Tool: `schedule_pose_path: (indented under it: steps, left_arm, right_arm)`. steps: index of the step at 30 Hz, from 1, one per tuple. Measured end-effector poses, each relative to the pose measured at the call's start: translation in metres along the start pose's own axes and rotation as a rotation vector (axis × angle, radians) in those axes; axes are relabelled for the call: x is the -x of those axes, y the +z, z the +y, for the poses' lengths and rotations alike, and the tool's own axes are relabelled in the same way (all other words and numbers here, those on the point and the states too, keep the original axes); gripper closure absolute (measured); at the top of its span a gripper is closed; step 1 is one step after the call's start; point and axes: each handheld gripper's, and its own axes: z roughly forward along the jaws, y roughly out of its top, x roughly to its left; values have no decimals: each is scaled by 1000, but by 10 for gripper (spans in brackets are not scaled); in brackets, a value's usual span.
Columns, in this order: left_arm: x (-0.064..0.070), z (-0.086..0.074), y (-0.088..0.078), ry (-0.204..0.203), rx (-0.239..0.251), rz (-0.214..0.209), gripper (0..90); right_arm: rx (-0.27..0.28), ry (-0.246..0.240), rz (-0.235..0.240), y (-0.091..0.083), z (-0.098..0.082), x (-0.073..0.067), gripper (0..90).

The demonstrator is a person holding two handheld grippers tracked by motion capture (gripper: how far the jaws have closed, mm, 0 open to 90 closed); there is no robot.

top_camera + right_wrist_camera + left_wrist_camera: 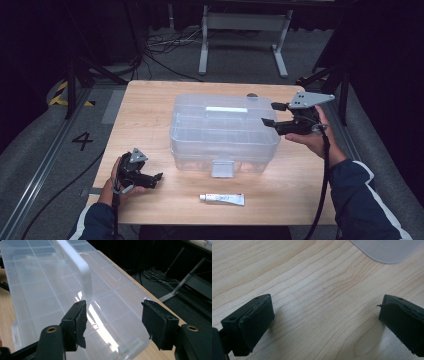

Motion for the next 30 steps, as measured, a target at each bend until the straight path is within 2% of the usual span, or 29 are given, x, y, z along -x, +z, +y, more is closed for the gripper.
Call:
schedule_pose_path:
  steps: [4, 5, 12, 13, 19, 22, 27, 30]
  left_arm:
    - [-1, 0, 0, 7, 1, -1, 2]
    - [-1, 0, 0, 10, -1, -3, 3]
    - [-1, 0, -1, 13, 0, -5, 4]
    - [-1, 0, -1, 14, 0, -5, 4]
    - [-1, 0, -1, 14, 0, -5, 4]
    - [-1, 0, -1, 14, 0, -5, 4]
    - [-1, 0, -1, 13, -3, -3, 5]
    - [0, 1, -2, 14, -13, -9, 27]
  right_arm:
    - [-14, -12, 18, 9, 7, -1, 409]
    - [-22, -8, 36, 14, 10, -1, 436]
    - [-65, -31, 50, 32, 20, -5, 477]
    - [-71, -36, 68, 37, 23, -7, 493]
    - [-100, -61, 68, 47, 27, -12, 512]
    - [-120, -61, 75, 52, 30, -14, 563]
    - [-124, -70, 84, 56, 34, -16, 622]
    - [-121, -71, 95, 56, 38, -18, 703]
